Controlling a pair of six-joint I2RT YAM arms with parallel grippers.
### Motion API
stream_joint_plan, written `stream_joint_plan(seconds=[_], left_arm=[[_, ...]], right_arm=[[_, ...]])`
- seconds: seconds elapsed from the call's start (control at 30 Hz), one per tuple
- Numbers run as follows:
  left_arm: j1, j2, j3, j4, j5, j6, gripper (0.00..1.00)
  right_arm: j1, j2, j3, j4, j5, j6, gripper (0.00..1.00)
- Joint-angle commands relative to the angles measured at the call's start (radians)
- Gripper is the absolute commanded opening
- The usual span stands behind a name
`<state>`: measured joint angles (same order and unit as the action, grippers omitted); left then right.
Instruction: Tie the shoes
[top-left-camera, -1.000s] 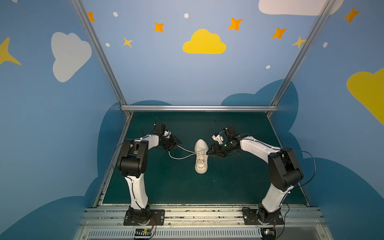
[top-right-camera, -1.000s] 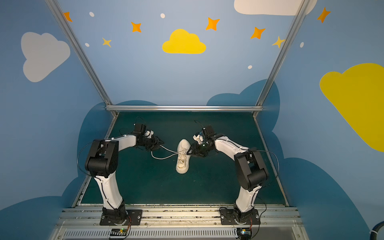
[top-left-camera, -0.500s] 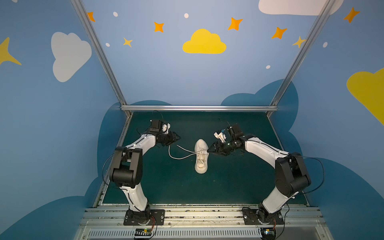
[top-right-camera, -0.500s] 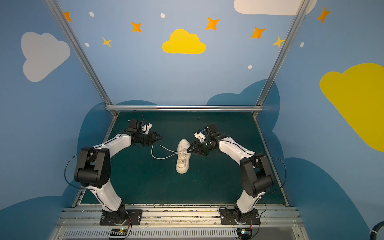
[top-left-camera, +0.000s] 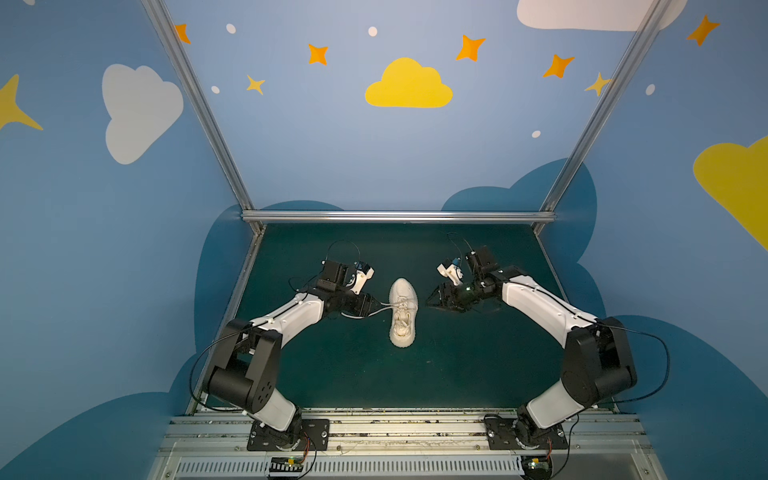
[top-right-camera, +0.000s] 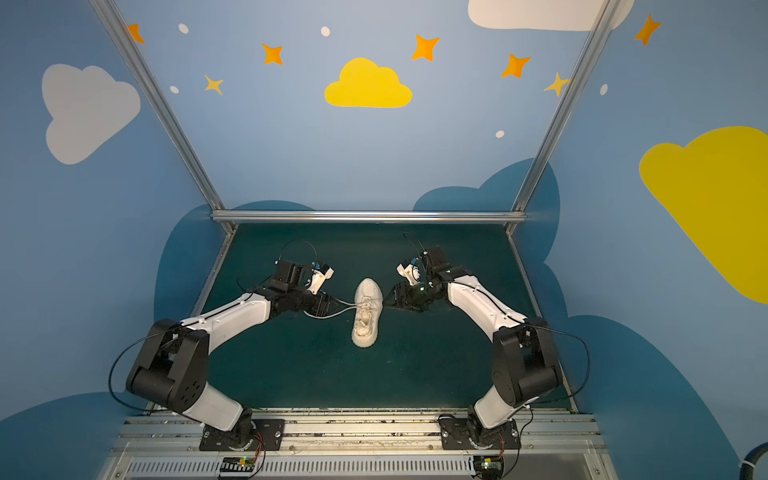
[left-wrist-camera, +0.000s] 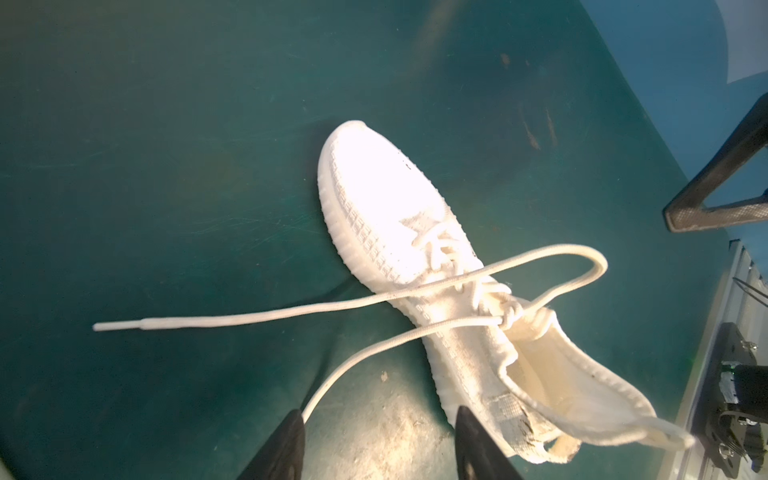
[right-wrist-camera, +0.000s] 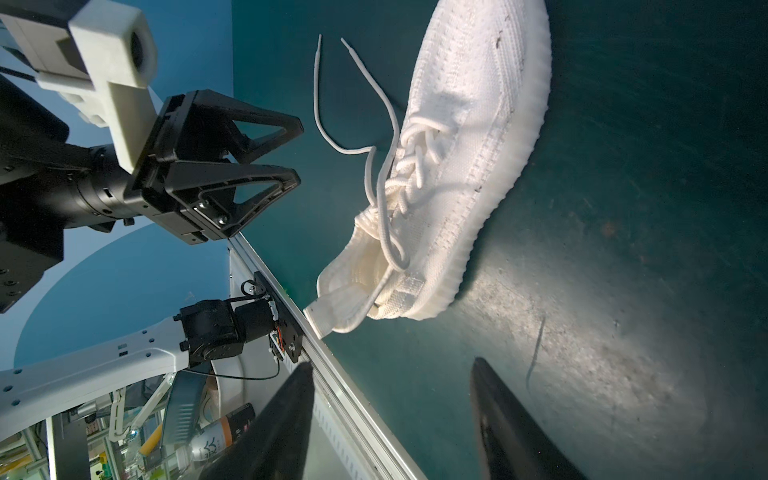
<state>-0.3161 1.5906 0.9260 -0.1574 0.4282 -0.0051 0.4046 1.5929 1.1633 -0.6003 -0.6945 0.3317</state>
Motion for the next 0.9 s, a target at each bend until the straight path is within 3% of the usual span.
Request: stream_joint_plan(seconds=[0.0, 0.2, 0.5, 0.63, 0.87], left_arm=[[-0.008, 0.061, 0.056, -0.037, 0.021, -0.033, 0.56], [-0.047, 0.064, -0.044, 0.105, -0.063, -0.128, 0.56], [-0.076, 0.057, -0.2, 0.365, -0.187, -0.1, 0.55], [-0.079, 0.063, -0.242, 0.453, -0.187, -0.08, 0.55], [-0.087, 0.104, -0.215, 0.447, -0.147, -0.036, 0.52]], right_arm=[[-0.007, -0.024, 0.04, -0.054, 0.008, -0.035, 0.59], [-0.016, -0.04, 0.029, -0.062, 0.011, -0.04, 0.59], [-0.023, -0.04, 0.016, -0.057, -0.002, -0.036, 0.59], [-0.023, -0.039, 0.016, -0.055, -0.005, -0.036, 0.59], [-0.026, -0.039, 0.017, -0.064, -0.003, -0.036, 0.59]])
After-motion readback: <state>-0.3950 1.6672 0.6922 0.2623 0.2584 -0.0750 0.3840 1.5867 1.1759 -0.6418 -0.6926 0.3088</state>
